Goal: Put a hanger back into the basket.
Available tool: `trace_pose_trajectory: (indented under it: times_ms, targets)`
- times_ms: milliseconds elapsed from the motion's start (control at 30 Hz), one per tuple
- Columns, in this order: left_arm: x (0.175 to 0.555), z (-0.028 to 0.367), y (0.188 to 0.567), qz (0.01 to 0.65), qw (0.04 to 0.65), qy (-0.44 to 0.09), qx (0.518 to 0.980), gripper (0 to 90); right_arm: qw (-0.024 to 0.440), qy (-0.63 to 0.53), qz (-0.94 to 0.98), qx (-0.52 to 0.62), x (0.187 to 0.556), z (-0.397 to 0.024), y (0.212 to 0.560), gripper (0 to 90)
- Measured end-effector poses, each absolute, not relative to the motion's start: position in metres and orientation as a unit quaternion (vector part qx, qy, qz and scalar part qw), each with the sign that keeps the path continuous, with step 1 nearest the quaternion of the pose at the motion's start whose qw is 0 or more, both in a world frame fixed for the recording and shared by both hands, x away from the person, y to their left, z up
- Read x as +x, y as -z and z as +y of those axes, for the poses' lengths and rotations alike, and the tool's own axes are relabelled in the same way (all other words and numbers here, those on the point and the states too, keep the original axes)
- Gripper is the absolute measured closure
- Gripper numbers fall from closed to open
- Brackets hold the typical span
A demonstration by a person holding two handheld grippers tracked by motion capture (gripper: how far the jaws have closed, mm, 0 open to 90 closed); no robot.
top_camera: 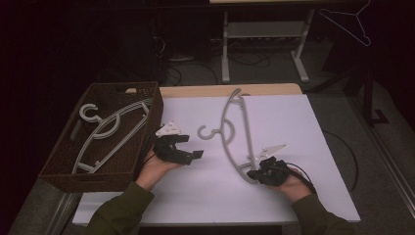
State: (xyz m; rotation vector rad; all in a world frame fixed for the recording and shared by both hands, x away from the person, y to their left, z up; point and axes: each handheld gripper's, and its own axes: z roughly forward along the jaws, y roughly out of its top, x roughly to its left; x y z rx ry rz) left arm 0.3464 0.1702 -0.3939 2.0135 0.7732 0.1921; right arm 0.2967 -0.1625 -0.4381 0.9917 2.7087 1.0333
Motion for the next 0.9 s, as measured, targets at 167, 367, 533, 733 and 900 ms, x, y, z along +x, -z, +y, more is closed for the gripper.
trace_pose_trajectory:
  times_ms: [167, 367, 533, 733, 900]
  targets:
    - [0.348, 0.171, 0.397, 0.317, 0.463, -0.079, 0.824, 14.4, 0.015, -0.346, 0.895, 0.282, 0.289, -0.136, 0.441, 89.7]
    - [0.348, 0.171, 0.399, 0.319, 0.458, -0.08, 0.826, 14.6, -0.013, -0.356, 0.902, 0.246, 0.276, -0.103, 0.44, 89.7]
    - [0.349, 0.17, 0.4, 0.318, 0.451, -0.081, 0.83, 14.7, -0.019, -0.361, 0.906, 0.219, 0.272, -0.084, 0.441, 89.7]
    - [0.35, 0.168, 0.405, 0.32, 0.442, -0.083, 0.834, 15.2, -0.012, -0.362, 0.914, 0.18, 0.268, -0.066, 0.442, 89.7]
    - [0.352, 0.161, 0.412, 0.329, 0.432, -0.083, 0.835, 18.4, -0.015, -0.39, 0.893, 0.226, 0.272, -0.083, 0.43, 79.8]
